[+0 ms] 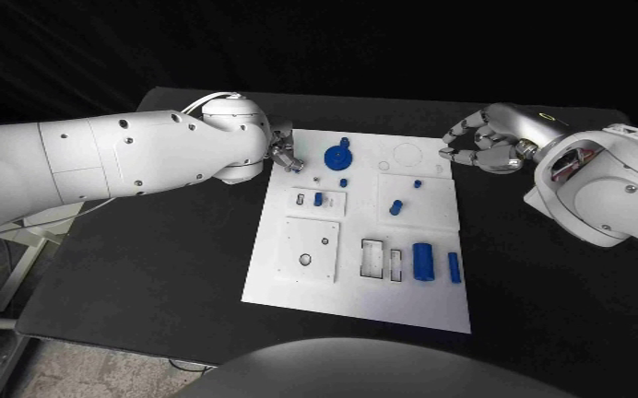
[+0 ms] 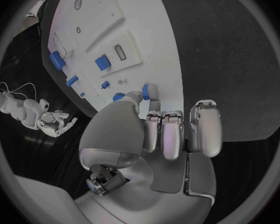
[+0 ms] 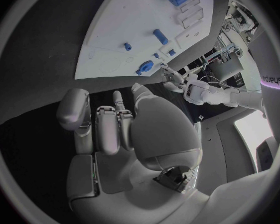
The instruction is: Assemble the parts on the task board
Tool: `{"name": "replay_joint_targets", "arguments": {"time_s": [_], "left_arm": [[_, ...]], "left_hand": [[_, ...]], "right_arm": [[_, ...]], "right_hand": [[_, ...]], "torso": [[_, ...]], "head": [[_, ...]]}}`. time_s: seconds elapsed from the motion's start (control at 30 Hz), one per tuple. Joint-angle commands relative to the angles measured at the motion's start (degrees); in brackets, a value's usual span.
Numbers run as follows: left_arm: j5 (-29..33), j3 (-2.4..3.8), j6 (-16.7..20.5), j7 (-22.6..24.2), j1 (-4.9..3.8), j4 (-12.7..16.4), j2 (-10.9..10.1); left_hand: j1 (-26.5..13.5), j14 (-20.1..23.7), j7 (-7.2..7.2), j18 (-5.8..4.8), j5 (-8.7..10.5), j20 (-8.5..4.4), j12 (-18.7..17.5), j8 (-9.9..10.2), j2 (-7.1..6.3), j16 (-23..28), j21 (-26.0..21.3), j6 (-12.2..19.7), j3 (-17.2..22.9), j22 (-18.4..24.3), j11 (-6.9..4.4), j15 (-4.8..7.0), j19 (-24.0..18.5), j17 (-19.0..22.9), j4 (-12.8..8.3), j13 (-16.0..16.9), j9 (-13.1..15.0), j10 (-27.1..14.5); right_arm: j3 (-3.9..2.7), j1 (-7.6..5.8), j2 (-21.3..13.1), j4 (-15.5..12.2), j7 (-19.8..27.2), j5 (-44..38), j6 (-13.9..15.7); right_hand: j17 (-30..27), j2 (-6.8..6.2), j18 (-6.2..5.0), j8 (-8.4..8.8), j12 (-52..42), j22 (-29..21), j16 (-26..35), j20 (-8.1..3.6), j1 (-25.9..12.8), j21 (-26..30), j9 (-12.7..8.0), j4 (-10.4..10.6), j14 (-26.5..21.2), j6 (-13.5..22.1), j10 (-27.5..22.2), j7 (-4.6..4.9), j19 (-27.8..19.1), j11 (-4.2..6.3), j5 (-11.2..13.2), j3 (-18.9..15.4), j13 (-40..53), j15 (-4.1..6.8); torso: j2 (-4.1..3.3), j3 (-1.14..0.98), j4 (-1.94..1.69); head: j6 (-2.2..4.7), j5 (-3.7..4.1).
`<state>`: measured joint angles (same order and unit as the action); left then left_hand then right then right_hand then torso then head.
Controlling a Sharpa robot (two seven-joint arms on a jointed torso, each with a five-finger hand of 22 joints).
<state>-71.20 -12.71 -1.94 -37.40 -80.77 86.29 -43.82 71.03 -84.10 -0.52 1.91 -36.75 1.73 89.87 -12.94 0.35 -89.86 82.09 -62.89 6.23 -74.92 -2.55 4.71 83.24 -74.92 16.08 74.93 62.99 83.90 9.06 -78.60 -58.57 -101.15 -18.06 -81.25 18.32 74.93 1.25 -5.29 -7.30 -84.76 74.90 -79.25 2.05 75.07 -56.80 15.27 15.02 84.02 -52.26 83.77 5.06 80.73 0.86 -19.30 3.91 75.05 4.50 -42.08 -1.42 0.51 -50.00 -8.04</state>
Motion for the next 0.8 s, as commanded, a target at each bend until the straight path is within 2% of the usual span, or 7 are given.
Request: {"name": "replay_joint_targets", "arguments": {"time_s": [0.03,0.5,0.63,0.8], "left_arm": [[2.0,0.00,1.3,0.6,0.03,1.1,-0.8],[1.5,-0.16,5.3,0.2,0.33,10.0,-7.4],[1.2,-0.21,5.9,0.1,1.00,12.1,-8.8],[1.0,-0.24,6.8,0.2,2.38,13.5,-9.7]], "left_hand": [[0.0,-5.9,0.02,0.51,0.12,-0.37,0.1,-0.1,-0.50,-0.1,-0.3,-0.4,0.3,-9.9,-0.43,0.49,0.2,-15.1,0.0,15.1,0.1,6.1],[-0.2,-5.9,-0.23,0.62,0.87,-0.35,0.1,0.2,-1.22,-0.1,-0.8,0.2,2.4,-9.8,-0.29,0.43,-0.2,-15.1,0.1,15.1,0.2,6.1],[-0.9,-5.9,-0.48,0.65,2.80,-0.22,0.1,0.7,-1.43,-0.1,-1.0,0.5,3.4,-9.7,-0.07,0.24,-0.3,-15.1,0.3,15.1,0.0,6.1],[-1.1,-5.9,-0.53,0.69,3.31,-0.18,0.1,0.8,-1.51,-0.1,-1.1,0.6,3.7,-9.7,-0.01,0.19,-0.4,-15.1,0.3,15.1,-0.1,6.1]], "right_arm": [[-0.02,0.03,-0.1,0.0,-0.2,-0.2,-0.3],[-0.01,0.04,-0.3,-0.1,-0.4,-0.2,-0.5],[-0.01,0.04,-0.2,-0.1,-0.5,-0.1,-0.5],[-0.01,0.05,-0.3,-0.1,-0.5,-0.1,-0.5]], "right_hand": [[1.4,-0.02,-0.77,0.37,0.3,6.5,0.3,0.01,0.4,0.2,-0.1,-0.1,3.3,-0.2,2.2,0.00,-0.2,-0.25,-0.2,0.3,9.9,-0.22],[1.4,-0.02,-0.79,0.42,0.3,6.5,0.3,0.01,0.5,0.3,-0.1,-0.1,3.3,-0.2,2.2,0.00,-0.2,-0.25,-0.3,0.4,9.9,-0.21],[1.3,-0.02,-0.79,0.41,0.3,6.5,0.3,0.01,0.5,0.3,-0.1,-0.1,3.3,-0.2,2.2,-0.01,-0.2,-0.25,-0.3,0.4,9.9,-0.21],[1.3,-0.01,-0.80,0.40,0.4,6.5,0.4,0.01,0.5,0.4,-0.1,-0.1,3.3,-0.2,2.1,-0.01,-0.2,-0.25,-0.3,0.4,9.8,-0.21]], "torso": [[-0.01,0.01,-0.01],[0.05,-0.04,-0.03],[0.06,-0.08,-0.02],[0.01,0.03,0.00]], "head": [[0.00,0.07],[0.00,-0.36],[0.00,-0.58],[0.00,-0.41]]}}
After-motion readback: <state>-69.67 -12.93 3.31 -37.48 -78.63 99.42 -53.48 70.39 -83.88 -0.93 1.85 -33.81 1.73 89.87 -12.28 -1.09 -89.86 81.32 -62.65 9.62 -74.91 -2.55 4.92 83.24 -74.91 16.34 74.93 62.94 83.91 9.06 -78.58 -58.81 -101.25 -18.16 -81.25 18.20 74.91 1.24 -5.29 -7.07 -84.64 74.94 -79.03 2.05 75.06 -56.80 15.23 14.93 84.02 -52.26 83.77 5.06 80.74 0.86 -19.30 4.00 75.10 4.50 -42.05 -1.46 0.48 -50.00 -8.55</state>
